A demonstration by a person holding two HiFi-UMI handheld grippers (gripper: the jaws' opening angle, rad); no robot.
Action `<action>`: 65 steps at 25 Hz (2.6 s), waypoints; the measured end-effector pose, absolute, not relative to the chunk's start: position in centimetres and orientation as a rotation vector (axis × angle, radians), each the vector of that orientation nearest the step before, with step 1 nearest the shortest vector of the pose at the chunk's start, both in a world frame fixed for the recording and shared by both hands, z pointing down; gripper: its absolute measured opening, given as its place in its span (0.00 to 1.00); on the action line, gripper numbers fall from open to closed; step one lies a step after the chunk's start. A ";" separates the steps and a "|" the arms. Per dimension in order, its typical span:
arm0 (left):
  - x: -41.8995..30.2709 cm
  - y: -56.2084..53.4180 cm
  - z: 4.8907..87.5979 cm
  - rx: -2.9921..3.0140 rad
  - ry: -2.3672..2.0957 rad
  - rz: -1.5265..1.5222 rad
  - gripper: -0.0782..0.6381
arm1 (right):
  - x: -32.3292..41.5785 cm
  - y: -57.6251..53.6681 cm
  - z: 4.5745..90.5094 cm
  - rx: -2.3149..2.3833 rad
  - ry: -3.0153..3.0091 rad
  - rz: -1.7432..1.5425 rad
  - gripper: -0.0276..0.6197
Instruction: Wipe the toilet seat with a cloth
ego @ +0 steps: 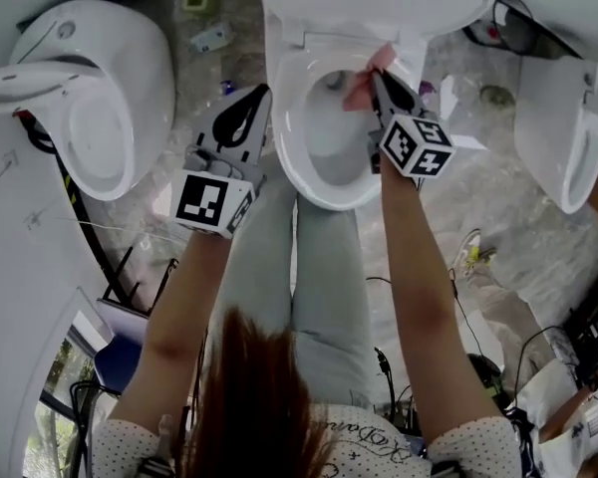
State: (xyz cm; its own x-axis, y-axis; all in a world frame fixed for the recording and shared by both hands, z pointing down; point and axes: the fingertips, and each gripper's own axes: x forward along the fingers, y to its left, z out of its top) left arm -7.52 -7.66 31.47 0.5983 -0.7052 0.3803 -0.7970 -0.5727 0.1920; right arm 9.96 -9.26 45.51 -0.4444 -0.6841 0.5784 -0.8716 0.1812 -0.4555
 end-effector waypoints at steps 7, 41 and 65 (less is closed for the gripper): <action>-6.3 -7.5 23.3 2.556 -1.221 0.336 0.12 | 9.8 -7.7 33.3 1.462 -2.361 0.951 0.10; -3.1 -2.4 -12.5 2.891 -1.412 0.043 0.12 | 13.1 -1.6 -12.8 1.559 -2.825 -0.022 0.11; -2.8 2.5 -14.5 2.856 -1.585 -0.079 0.12 | 12.8 1.6 -14.4 1.414 -2.901 -0.089 0.11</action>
